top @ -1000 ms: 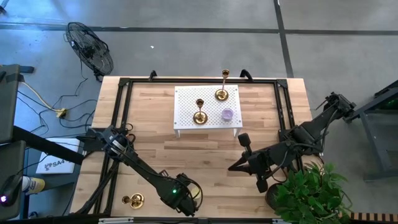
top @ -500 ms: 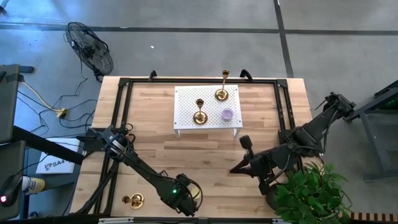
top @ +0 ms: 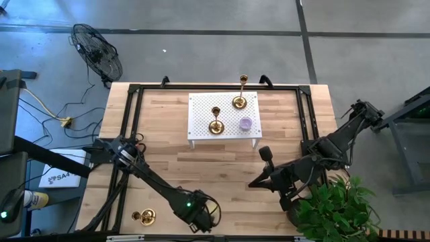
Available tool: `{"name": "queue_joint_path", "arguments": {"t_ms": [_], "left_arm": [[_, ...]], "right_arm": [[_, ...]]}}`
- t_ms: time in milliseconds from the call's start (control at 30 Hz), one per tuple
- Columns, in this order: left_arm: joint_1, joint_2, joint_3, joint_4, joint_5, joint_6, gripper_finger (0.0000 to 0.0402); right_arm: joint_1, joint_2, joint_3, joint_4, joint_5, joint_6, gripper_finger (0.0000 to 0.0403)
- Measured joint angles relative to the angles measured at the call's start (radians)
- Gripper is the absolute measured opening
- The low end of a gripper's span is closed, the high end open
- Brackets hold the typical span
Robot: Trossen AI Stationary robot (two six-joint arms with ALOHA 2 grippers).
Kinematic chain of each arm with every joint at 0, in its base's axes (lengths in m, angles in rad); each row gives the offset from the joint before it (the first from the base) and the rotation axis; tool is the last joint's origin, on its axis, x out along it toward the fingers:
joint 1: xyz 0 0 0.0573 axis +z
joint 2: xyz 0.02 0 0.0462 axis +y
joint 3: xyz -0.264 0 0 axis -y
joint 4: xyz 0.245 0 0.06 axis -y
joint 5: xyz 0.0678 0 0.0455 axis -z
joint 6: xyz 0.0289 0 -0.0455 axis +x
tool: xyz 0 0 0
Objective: Pick & Place candle stick holders
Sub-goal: Put the blue scented candle on the shelf
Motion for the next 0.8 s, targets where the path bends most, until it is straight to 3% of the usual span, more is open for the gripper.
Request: {"name": "queue_joint_path", "arguments": {"t_ms": [267,367,567,800], "left_arm": [[0.017,-0.003,-0.036,-0.002,0.057,0.001,0.0022],[0.016,0.002,-0.002,-0.035,0.028,0.019,0.0005],[0.016,0.009,0.101,-0.162,-0.083,0.019,0.0002],[0.016,0.008,0.230,-0.326,-0.144,0.023,0.0001]], "right_arm": [[0.000,0.000,0.000,0.000,0.000,0.003,0.0001],[0.000,0.000,0.000,0.000,0.000,0.002,0.0001],[0.000,0.000,0.000,0.000,0.000,0.000,0.0001],[0.000,0.000,0.000,0.000,0.000,0.000,0.0001]]}}
